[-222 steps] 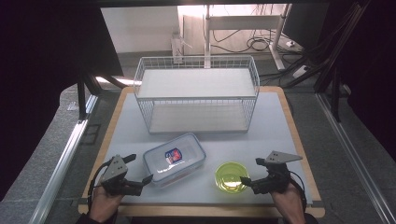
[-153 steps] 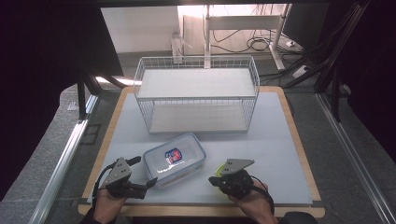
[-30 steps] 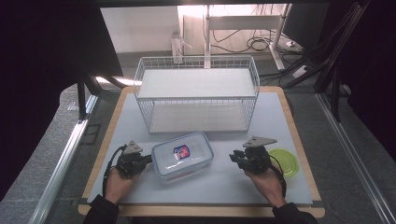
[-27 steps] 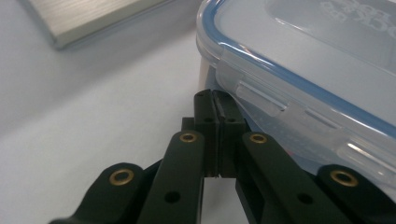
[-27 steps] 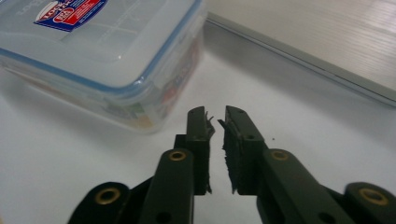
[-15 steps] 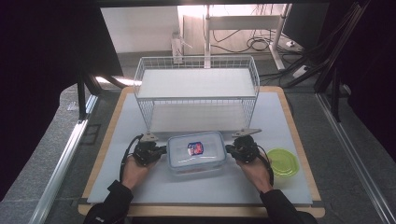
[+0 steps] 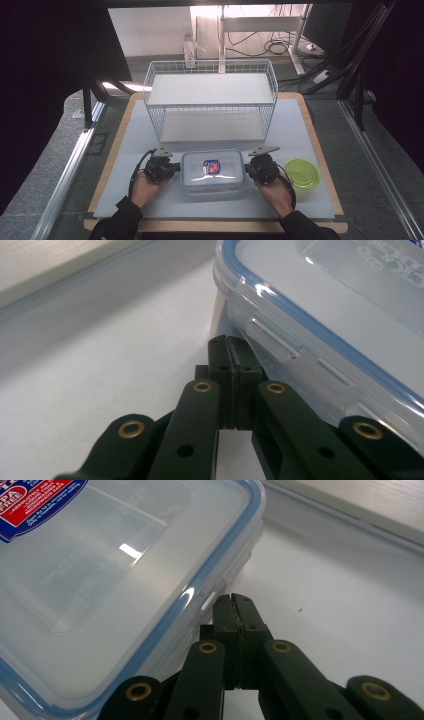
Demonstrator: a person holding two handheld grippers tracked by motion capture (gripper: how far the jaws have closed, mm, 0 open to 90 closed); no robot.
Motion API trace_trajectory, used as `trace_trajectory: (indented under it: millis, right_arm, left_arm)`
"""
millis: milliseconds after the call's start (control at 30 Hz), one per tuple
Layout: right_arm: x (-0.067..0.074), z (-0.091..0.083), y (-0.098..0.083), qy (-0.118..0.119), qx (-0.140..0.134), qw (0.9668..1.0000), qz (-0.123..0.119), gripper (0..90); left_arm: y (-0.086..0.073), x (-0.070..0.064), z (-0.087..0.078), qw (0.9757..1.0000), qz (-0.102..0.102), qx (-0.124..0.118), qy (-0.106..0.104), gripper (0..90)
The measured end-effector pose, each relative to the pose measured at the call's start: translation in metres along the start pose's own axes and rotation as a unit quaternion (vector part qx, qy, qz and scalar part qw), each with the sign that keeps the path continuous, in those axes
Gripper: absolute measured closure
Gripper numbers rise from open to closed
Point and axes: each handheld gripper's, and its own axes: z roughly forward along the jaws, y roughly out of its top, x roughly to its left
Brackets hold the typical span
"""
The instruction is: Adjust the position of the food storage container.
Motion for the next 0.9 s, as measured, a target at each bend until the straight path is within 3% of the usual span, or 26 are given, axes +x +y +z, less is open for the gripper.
trace_trajectory:
  millis: [200, 300, 333, 367, 433, 500, 600, 800, 900]
  right_arm:
    - [0.012, -0.01, -0.01, -0.001, 0.008, 0.9999, -0.014, 90.0]
    - [0.016, -0.016, -0.015, -0.008, 0.013, 0.9996, -0.024, 90.0]
    - [0.014, -0.019, -0.017, 0.0, 0.012, 0.9997, -0.021, 90.0]
    - [0.013, -0.021, -0.018, 0.001, 0.007, 0.9997, -0.022, 90.0]
    - [0.014, -0.027, -0.019, -0.006, -0.008, 0.9995, -0.029, 89.8]
    - [0.014, -0.034, -0.019, -0.009, -0.026, 0.999, -0.034, 87.7]
    - [0.013, -0.043, -0.021, -0.01, -0.043, 0.9982, -0.041, 81.5]
    - [0.009, -0.055, -0.025, -0.004, -0.067, 0.9972, -0.031, 67.5]
    - [0.011, -0.061, -0.028, 0.007, -0.084, 0.996, -0.029, 52.0]
  left_arm:
    - [-0.003, -0.011, -0.003, 0.9997, 0.02, 0.009, 0.01, 90.0]
    - [-0.001, -0.011, 0.0, 0.9996, 0.028, 0.007, 0.004, 90.0]
    - [-0.001, -0.011, 0.0, 0.9995, 0.031, 0.008, 0.004, 89.9]
    - [-0.001, -0.011, -0.006, 0.9989, 0.044, 0.004, 0.015, 88.7]
    - [-0.003, -0.011, -0.016, 0.9992, 0.037, -0.014, 0.012, 86.2]
    - [-0.006, -0.011, -0.027, 0.9987, 0.038, -0.026, 0.024, 82.6]
    - [-0.014, -0.01, -0.038, 0.9984, 0.022, -0.042, 0.029, 73.5]
    - [-0.026, -0.01, -0.053, 0.9968, 0.02, -0.065, 0.042, 46.3]
    - [-0.032, -0.012, -0.059, 0.9961, 0.016, -0.078, 0.038, 32.8]
